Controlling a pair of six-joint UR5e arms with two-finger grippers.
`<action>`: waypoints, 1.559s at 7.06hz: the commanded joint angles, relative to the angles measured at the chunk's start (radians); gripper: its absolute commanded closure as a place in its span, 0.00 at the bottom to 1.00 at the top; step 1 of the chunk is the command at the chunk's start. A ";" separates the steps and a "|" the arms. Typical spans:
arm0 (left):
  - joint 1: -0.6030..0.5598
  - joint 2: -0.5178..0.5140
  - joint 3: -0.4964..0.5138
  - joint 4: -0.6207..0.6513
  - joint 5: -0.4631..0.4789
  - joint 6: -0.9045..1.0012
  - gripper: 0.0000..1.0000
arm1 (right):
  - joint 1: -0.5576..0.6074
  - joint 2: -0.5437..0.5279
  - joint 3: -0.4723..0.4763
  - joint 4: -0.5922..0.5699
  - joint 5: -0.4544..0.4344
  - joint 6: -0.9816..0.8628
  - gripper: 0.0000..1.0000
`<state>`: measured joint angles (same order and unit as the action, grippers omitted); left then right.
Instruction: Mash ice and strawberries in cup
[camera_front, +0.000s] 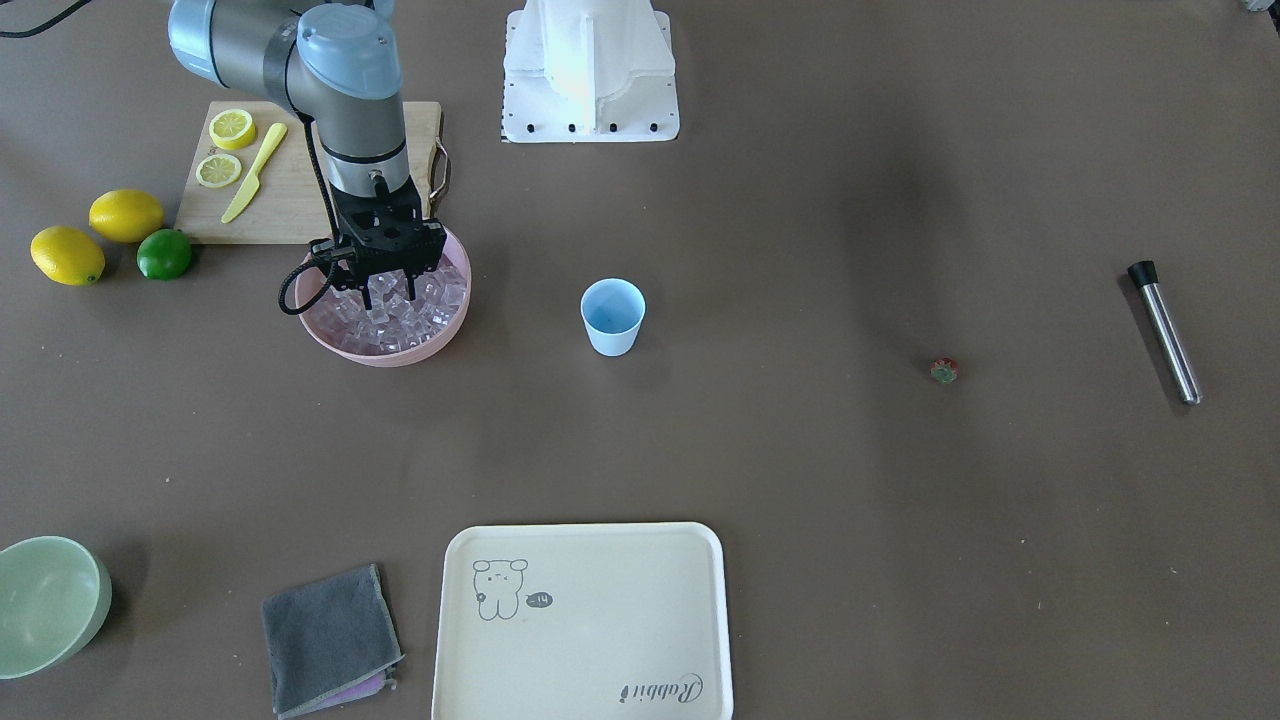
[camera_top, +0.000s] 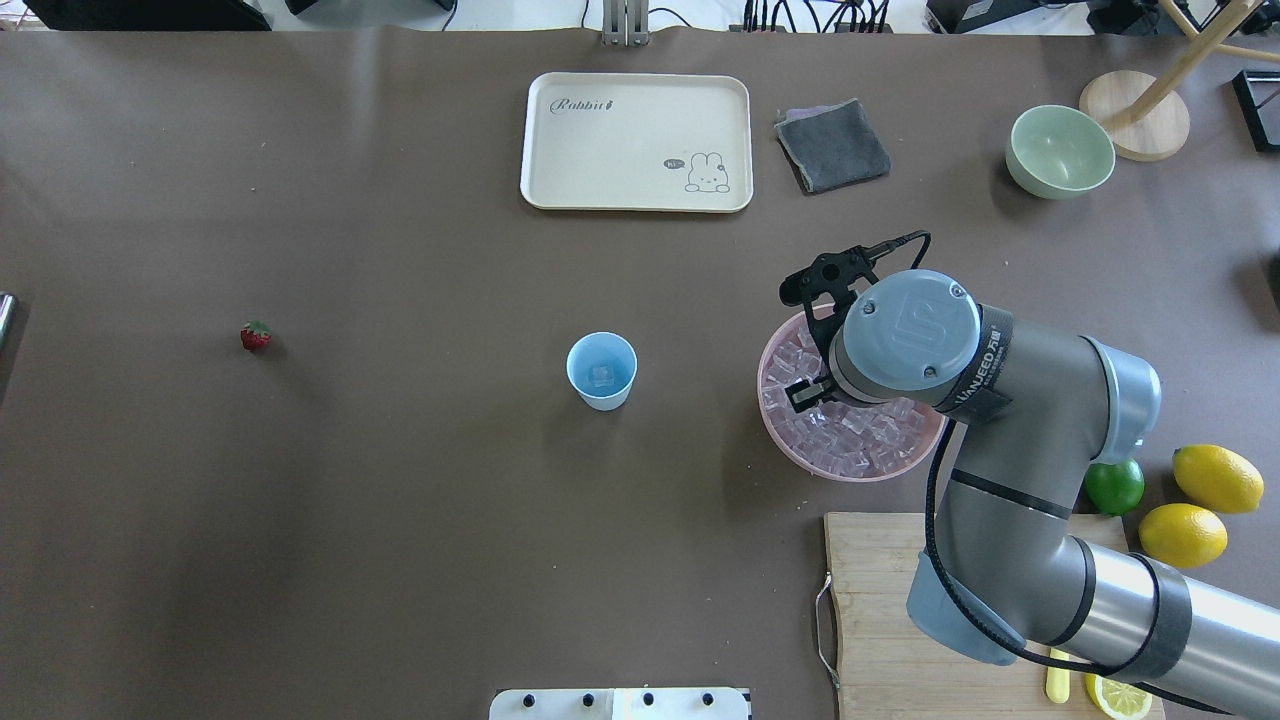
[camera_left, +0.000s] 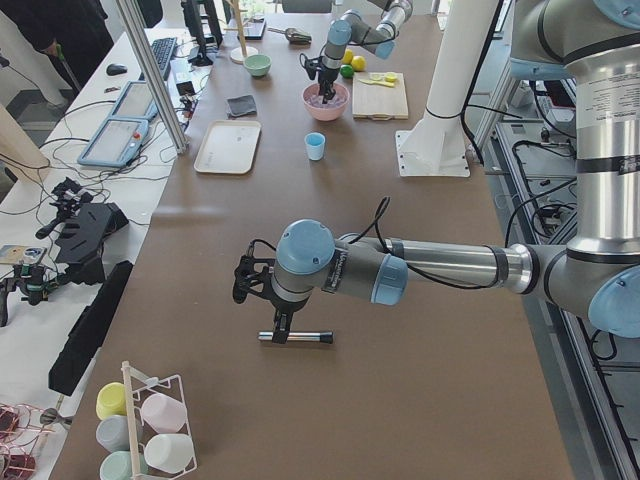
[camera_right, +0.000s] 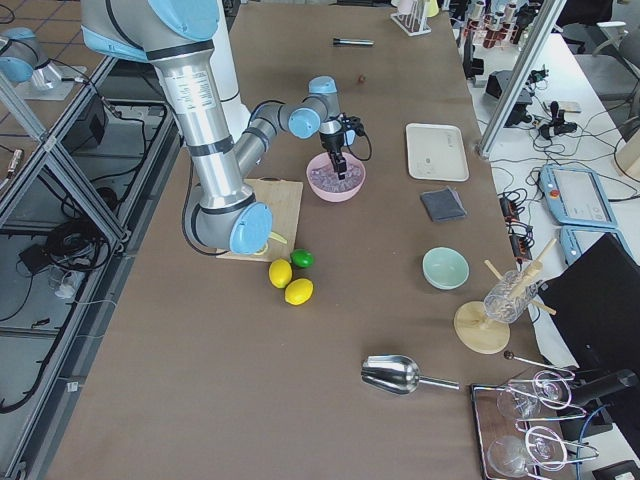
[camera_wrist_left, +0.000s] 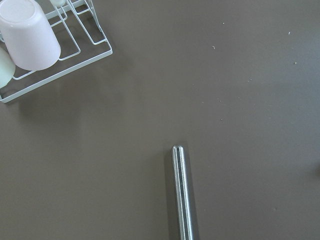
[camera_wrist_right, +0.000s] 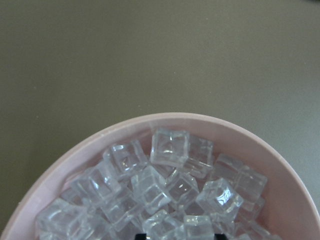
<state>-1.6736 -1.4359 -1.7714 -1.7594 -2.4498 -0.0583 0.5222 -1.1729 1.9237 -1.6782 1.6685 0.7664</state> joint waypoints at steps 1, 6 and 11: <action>-0.001 0.002 -0.002 0.000 0.000 0.000 0.01 | 0.012 0.001 -0.003 -0.003 0.004 -0.027 0.55; -0.001 0.002 -0.010 0.000 -0.001 -0.001 0.01 | 0.028 0.002 -0.003 -0.003 0.007 -0.036 0.54; -0.003 0.002 -0.016 0.000 -0.002 -0.002 0.01 | 0.036 -0.008 -0.006 -0.002 0.010 -0.053 0.57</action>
<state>-1.6755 -1.4345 -1.7850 -1.7595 -2.4508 -0.0598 0.5544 -1.1754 1.9132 -1.6809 1.6765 0.7186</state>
